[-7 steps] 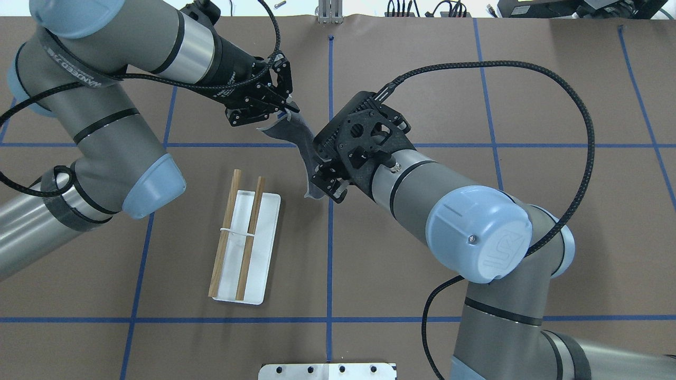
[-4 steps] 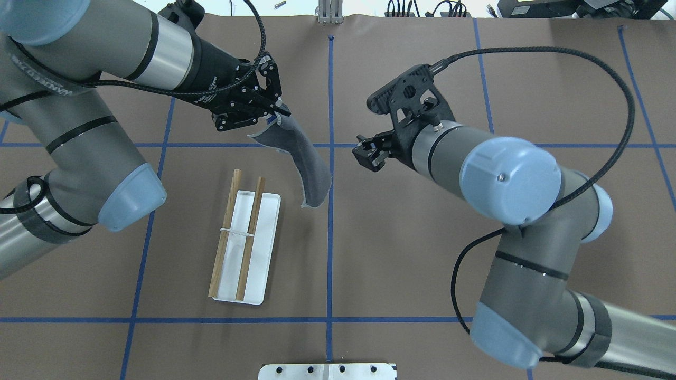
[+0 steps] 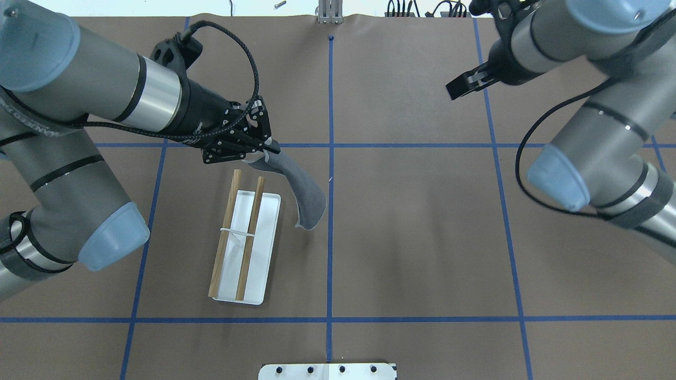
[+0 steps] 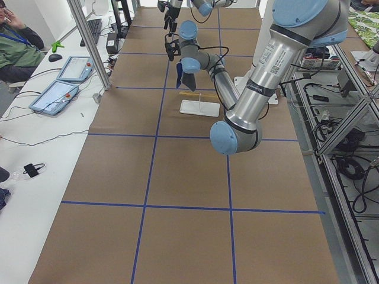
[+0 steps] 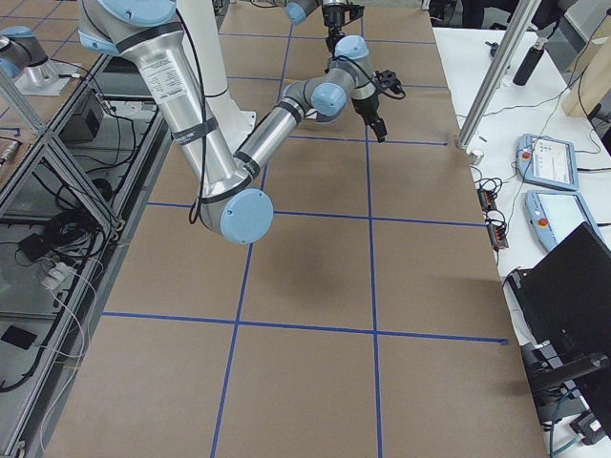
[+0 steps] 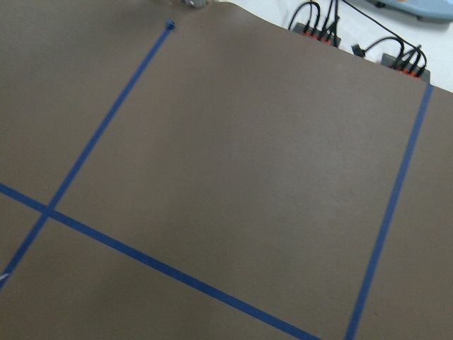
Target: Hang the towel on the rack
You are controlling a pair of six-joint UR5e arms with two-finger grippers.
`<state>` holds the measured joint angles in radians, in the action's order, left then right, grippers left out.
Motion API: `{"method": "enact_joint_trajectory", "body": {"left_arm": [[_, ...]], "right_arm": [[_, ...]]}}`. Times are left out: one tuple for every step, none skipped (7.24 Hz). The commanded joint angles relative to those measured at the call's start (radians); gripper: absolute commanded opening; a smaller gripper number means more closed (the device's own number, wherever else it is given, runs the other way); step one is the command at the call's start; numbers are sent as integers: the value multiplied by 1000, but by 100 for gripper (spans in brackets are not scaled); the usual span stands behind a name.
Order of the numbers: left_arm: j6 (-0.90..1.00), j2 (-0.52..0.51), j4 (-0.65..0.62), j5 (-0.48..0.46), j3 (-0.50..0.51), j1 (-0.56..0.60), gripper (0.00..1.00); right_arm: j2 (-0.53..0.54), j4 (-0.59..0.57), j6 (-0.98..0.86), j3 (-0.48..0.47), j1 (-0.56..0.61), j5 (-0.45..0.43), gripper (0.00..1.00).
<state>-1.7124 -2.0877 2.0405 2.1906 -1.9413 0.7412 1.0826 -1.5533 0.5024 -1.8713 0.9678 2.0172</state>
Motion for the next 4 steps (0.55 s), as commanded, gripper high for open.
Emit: {"method": "enact_joint_trajectory", "body": {"left_arm": [[214,114,1,14,-49,-33,0],[299,161,1,17,-66,-31,0],[376,197,1,49,-67,-17,0],[420,224,1,60,-64,3,0]], "right_arm": [[0,-111,-184,122,168,133,100],[5,-119,-277,186,240,171,100],[10,-117,-383,260,305,230,100],[32,-117,-484,288,340,230,100]]}}
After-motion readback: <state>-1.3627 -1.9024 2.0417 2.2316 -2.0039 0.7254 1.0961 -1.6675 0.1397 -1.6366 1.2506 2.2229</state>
